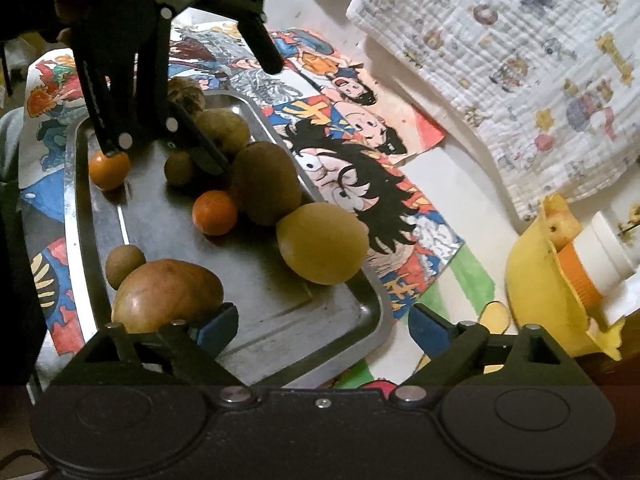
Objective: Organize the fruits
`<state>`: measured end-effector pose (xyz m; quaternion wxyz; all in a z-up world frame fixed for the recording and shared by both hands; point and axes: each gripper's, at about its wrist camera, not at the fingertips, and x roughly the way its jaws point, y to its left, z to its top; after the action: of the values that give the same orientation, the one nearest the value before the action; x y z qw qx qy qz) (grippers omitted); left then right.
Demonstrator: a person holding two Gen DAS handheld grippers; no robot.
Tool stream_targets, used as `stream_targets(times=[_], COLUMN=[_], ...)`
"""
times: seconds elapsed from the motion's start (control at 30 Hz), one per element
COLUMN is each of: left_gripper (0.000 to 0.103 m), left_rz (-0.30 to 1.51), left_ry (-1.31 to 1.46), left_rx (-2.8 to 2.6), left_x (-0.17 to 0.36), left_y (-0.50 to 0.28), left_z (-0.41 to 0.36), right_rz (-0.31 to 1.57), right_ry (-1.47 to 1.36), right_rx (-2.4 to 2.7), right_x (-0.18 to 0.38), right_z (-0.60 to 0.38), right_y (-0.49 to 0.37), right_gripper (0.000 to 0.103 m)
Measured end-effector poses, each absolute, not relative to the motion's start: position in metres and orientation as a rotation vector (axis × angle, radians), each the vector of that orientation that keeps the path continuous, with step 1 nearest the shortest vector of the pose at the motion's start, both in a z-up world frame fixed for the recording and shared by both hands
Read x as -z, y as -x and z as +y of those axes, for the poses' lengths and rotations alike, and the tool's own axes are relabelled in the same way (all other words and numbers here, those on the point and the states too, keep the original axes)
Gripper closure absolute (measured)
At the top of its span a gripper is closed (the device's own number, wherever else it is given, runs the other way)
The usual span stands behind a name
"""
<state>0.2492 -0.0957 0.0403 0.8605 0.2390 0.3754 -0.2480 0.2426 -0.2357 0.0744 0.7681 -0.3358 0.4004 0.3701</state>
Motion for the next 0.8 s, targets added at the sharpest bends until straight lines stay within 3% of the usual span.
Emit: stream_targets(times=[0.8], left_gripper=[0.001], left_rz=[0.661], left_ry=[-0.252], left_rx=[0.302], left_x=[-0.063], left_y=[-0.183], left_z=[-0.063], right_rz=[0.656], right_ry=[0.664], right_rx=[-0.484], right_x=[-0.091], right_z=[-0.235], right_y=[-0.194], right_gripper=[0.001])
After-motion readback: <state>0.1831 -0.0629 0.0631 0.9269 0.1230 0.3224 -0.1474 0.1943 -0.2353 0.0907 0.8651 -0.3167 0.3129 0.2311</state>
